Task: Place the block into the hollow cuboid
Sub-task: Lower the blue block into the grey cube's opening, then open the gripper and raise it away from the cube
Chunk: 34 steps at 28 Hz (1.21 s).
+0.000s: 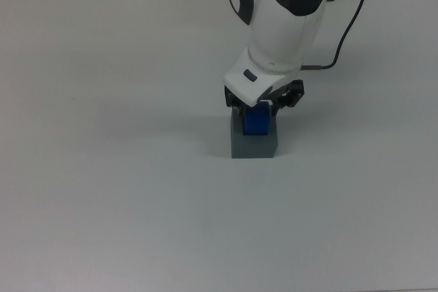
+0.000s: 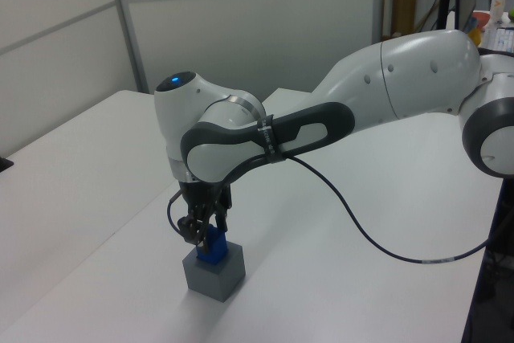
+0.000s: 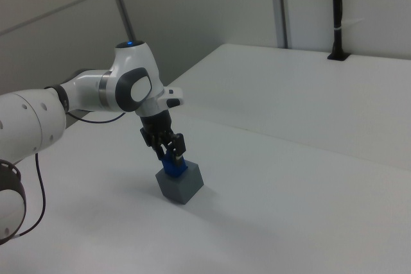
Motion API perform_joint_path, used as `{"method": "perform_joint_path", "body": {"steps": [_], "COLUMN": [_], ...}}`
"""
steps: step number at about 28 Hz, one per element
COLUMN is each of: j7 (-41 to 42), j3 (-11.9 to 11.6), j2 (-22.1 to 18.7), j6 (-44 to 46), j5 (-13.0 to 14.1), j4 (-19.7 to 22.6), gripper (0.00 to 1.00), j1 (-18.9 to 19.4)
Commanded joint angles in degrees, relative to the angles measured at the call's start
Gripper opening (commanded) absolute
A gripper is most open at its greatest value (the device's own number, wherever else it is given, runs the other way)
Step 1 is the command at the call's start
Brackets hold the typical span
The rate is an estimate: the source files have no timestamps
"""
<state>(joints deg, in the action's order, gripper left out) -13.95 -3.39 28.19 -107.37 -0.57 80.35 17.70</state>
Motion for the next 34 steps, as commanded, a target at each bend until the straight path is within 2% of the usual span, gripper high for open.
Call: {"method": "perform_joint_path", "body": {"steps": [1, 8, 11, 15, 16, 19, 25, 26, 30, 34], "j7": [0.68, 0.85, 1.2, 1.56, 1.9, 5.06, 14.47, 16.22, 16.76, 16.85], "j3": [-1.09, -1.09, -1.01, -1.01, -1.01, -1.01, -1.09, -1.09, -1.09, -1.09], "j2": [-1.46, -9.37, -15.43, -21.41, -24.21, -27.74, -32.67, -33.72, -34.96, -35.49], "j6": [0.49, 7.17, 7.53, 7.7, 7.79, 8.14, 11.3, 11.83, 12.8, 13.5], "j5": [-0.92, -0.93, -1.01, -1.63, -1.98, -2.16, -1.54, -1.19, -0.58, 1.18], "j4": [-1.07, 2.26, 8.14, 13.16, 15.69, 18.26, 18.79, 18.7, 18.44, 17.91], "gripper": [1.0, 1.0, 1.0, 1.0, 1.0, 1.0, 1.0, 1.0, 1.0, 1.0], "j1": [1.11, 0.67, 0.67, 0.06, -0.73, -2.14, -8.81, -10.82, -13.47, -15.41]}}
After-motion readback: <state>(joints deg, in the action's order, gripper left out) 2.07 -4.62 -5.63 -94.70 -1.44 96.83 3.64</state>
